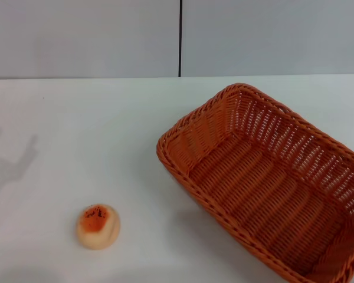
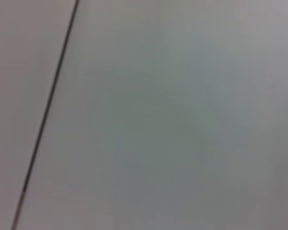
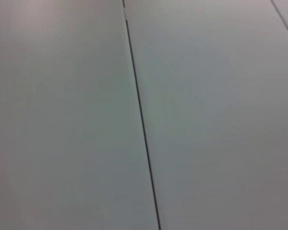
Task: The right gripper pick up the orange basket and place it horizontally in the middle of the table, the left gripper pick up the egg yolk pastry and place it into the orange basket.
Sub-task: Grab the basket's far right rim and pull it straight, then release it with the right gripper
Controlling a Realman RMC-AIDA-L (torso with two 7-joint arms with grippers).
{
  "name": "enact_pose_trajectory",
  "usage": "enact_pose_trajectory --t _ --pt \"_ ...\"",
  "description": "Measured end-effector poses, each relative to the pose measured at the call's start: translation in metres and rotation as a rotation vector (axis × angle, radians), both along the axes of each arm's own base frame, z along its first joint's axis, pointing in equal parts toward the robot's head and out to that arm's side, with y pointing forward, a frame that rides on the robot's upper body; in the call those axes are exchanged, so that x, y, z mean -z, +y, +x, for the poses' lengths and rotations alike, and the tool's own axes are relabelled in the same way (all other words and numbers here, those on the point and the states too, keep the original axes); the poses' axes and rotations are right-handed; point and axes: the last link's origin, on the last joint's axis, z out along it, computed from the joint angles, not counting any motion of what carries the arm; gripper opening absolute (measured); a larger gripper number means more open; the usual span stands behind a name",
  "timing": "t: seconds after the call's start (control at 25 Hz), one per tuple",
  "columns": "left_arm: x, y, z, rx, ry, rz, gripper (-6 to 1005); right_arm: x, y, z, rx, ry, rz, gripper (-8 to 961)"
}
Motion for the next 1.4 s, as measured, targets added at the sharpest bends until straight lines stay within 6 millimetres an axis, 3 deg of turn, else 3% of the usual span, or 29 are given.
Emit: enact_pose_trajectory --t 0.56,0.76,1.04,1.08,1.12,1.24,1.28,1.4 --pt "0.002 -0.001 -0.003 -0.021 0.002 -0.013 831 -0.016 0.009 0.012 -0.048 0.016 -0.105 718" --pt "0.003 0.005 0.001 -0.004 0.001 -0.013 831 -0.032 0.028 0.019 -0.115 0.041 -0.316 719" --pt "0.003 0.005 0.001 -0.005 -0.003 -0.015 830 -0.043 0.073 -0.003 -0.222 0.054 -0.721 719" --pt "0.003 0.005 0.001 -0.005 -0.003 -0.015 830 -0.043 0.089 -0.011 -0.216 0.058 -0.868 719" --pt "0.004 0.003 -0.001 -0.02 -0.004 -0.018 830 -0.043 0.089 -0.011 -0.216 0.058 -0.868 719" --pt "0.005 0.003 -0.002 -0.023 -0.004 -0.019 830 -0.044 0.107 -0.023 -0.163 0.085 -1.077 719" --pt "0.006 0.002 -0.003 -0.032 -0.007 -0.022 830 -0.048 0.116 -0.03 -0.108 0.112 -1.19 719" --pt "0.007 0.002 -0.004 -0.043 -0.008 -0.026 829 -0.058 0.123 -0.041 -0.01 0.105 -1.311 719"
